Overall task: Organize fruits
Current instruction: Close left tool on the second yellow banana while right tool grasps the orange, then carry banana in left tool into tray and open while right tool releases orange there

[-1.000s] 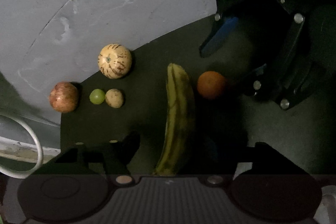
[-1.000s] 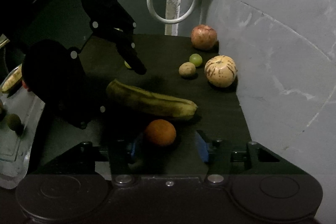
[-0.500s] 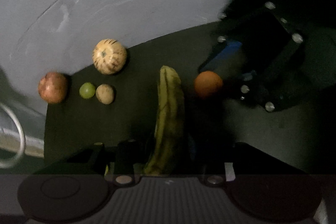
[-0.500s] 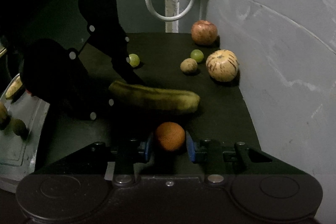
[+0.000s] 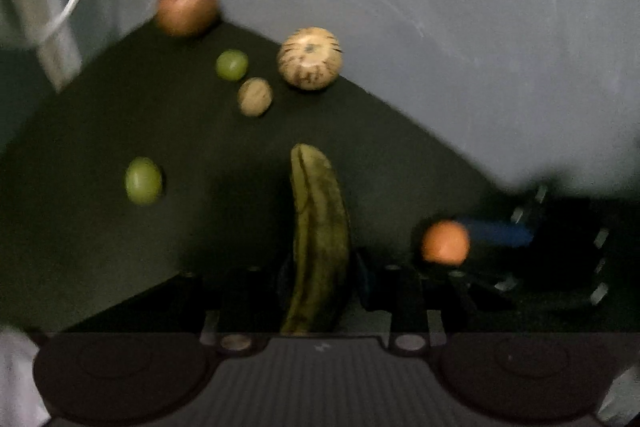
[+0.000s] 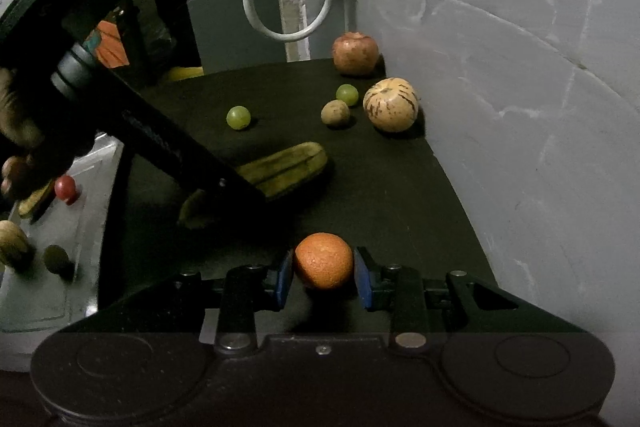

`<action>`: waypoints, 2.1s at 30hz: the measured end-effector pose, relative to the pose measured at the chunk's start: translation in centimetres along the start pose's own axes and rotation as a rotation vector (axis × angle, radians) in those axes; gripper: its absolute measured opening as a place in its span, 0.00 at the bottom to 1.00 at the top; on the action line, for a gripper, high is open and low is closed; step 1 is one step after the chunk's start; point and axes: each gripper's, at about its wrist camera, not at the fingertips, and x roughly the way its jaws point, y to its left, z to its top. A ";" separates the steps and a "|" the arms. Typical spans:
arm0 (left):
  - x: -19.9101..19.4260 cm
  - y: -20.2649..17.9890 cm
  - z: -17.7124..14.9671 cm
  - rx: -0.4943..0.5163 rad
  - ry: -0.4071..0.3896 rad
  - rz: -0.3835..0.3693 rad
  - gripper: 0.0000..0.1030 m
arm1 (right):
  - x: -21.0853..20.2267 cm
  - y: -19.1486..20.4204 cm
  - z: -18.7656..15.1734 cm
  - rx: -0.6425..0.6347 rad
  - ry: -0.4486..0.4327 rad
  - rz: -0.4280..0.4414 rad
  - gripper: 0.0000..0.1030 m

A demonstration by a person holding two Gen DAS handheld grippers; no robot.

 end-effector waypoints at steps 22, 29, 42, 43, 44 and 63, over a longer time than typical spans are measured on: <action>-13.9 2.1 -16.4 -0.539 -0.346 -0.067 0.33 | -4.6 10.7 -0.3 -0.096 0.007 0.112 0.34; -17.4 4.4 -19.5 -0.551 -0.405 0.157 0.33 | -3.5 15.7 -0.9 -0.160 0.014 0.200 0.34; -15.1 4.8 -19.2 -0.461 -0.347 0.341 0.33 | -1.1 19.0 -2.6 -0.239 0.062 0.204 0.34; -14.9 4.7 -19.2 -0.447 -0.339 0.345 0.33 | -1.0 19.0 -2.7 -0.244 0.064 0.201 0.34; -14.6 4.6 -19.2 -0.435 -0.328 0.348 0.33 | -0.8 18.9 -2.8 -0.251 0.066 0.199 0.34; -13.9 4.6 -19.6 -0.496 -0.285 0.257 0.37 | -4.9 17.3 -3.5 -0.212 0.020 0.155 0.68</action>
